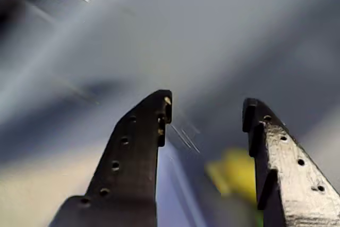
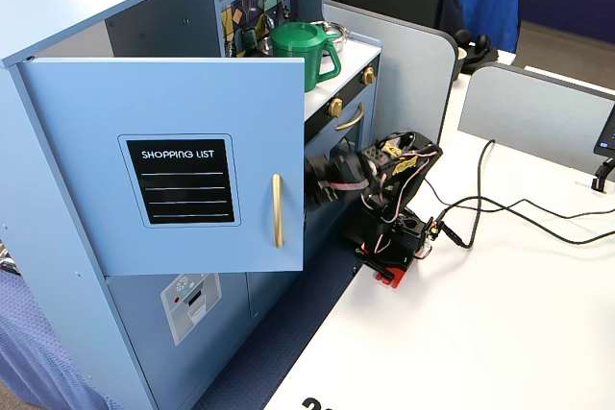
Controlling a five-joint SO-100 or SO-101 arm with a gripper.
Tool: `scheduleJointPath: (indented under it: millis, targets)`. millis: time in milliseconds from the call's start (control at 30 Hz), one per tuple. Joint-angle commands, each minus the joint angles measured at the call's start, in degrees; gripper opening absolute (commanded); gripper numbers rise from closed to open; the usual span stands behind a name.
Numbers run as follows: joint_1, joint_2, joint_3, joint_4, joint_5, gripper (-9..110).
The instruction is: Open the left cabinet door
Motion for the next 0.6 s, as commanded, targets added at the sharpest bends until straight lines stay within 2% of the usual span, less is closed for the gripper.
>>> scheduleJointPath:
  millis: [0, 133, 267, 400, 567]
  targets:
    - [22.0, 8.5, -1.2, 16.5, 10.6, 7]
    - [42.7, 15.1, -2.2, 44.9, 19.8, 7]
    - [58.1, 17.3, -2.5, 69.7, 26.2, 6]
    - [64.7, 17.8, -2.0, 89.2, 36.1, 6]
    - [65.2, 18.3, 0.5, 101.9, 48.3, 6]
